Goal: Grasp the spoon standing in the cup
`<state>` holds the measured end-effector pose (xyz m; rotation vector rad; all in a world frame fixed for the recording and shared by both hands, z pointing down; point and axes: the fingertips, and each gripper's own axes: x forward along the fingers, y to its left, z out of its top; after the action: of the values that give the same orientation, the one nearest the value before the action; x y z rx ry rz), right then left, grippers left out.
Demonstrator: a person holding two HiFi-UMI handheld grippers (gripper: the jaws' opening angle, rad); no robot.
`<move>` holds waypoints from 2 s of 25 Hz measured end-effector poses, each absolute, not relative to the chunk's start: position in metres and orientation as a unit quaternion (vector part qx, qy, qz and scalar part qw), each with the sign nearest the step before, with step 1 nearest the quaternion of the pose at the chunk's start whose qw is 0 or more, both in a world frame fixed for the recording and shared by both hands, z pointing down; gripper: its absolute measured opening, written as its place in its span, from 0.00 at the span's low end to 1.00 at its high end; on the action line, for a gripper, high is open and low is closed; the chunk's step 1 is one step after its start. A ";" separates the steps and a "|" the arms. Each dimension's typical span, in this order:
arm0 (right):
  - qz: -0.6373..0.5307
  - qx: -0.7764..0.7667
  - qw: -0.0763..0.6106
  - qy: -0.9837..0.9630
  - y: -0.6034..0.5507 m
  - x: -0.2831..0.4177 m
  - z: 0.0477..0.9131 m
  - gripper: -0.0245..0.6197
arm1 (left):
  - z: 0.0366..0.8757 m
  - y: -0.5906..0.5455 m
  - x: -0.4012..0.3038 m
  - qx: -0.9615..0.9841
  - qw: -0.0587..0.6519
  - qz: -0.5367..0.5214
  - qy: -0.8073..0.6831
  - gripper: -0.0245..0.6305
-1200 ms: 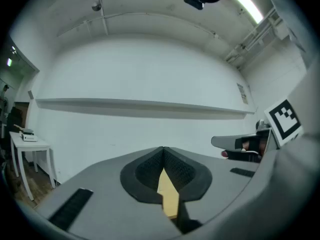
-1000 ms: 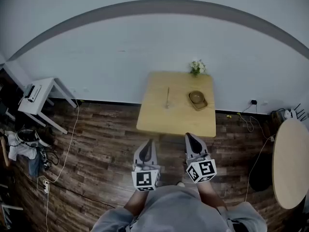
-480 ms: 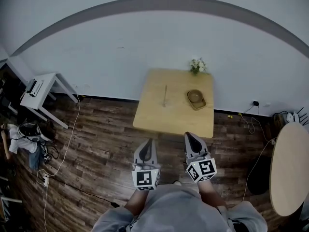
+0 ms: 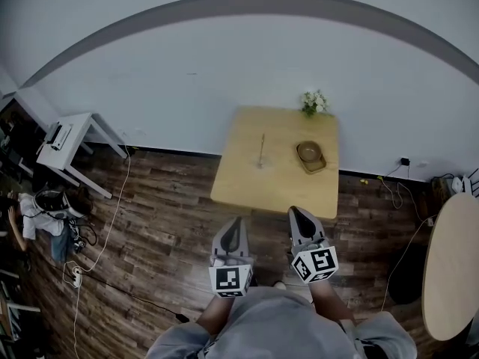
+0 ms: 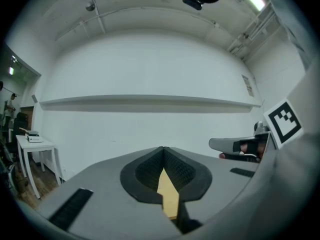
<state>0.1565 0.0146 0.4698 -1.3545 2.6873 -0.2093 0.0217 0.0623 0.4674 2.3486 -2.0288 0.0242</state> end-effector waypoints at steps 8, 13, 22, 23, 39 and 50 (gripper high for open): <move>-0.067 -0.466 0.053 0.880 -0.030 0.137 0.476 0.04 | 0.478 0.013 0.002 0.774 0.021 0.008 -0.633 0.04; -0.065 -0.478 0.047 0.875 -0.057 0.113 0.476 0.04 | 0.470 -0.015 -0.020 0.783 0.020 0.000 -0.621 0.04; -0.068 -0.505 0.039 0.860 -0.090 0.084 0.478 0.04 | 0.471 -0.052 -0.056 0.796 0.022 -0.006 -0.605 0.04; -0.069 -0.508 0.040 0.858 -0.093 0.082 0.478 0.04 | 0.471 -0.055 -0.059 0.797 0.022 -0.006 -0.604 0.04; -0.081 -0.537 0.041 0.839 -0.144 0.060 0.491 0.04 | 0.481 -0.110 -0.091 0.811 0.029 0.002 -0.584 0.04; -0.104 -0.510 0.012 0.854 -0.232 0.076 0.532 0.10 | 0.474 -0.172 -0.085 0.793 0.020 0.004 -0.608 0.04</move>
<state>0.0756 -0.2325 0.5324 -1.5893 2.6622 -0.3240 -0.0849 -0.1719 0.4739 2.4604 -1.8871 0.0115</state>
